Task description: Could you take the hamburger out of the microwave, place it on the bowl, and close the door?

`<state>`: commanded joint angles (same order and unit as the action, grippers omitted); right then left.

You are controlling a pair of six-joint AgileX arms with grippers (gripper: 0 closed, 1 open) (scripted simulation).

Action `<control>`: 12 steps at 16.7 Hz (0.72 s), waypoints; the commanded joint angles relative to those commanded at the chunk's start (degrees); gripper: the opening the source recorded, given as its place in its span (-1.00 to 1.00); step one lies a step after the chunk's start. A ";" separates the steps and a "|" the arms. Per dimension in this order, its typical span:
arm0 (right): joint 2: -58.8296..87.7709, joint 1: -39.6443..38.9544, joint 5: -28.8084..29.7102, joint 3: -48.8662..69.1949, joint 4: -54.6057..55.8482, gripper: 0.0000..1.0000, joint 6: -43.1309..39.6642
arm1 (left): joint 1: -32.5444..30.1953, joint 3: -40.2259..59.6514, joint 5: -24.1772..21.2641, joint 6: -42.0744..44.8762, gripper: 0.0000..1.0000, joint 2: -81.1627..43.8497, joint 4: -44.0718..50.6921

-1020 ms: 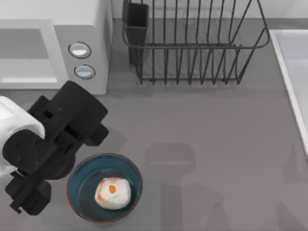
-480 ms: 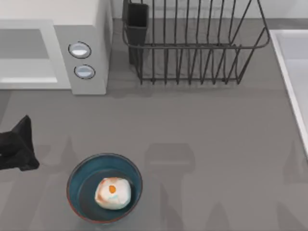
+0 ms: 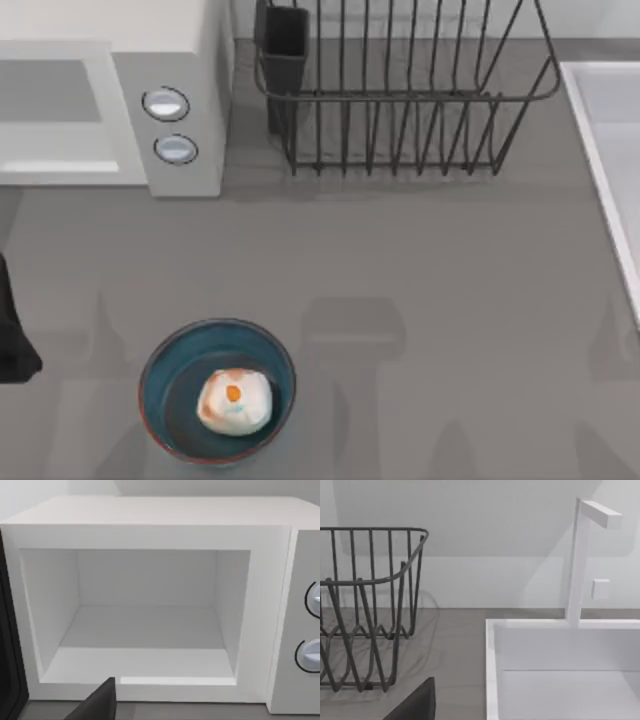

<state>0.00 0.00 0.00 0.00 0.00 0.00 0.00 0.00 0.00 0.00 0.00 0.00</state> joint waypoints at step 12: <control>0.00 0.00 0.00 0.00 0.00 1.00 0.00 | 0.00 0.00 0.00 0.00 -0.06 0.00 0.00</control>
<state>0.00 0.00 0.00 0.00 0.00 0.00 0.00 0.00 0.00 0.00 0.00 0.00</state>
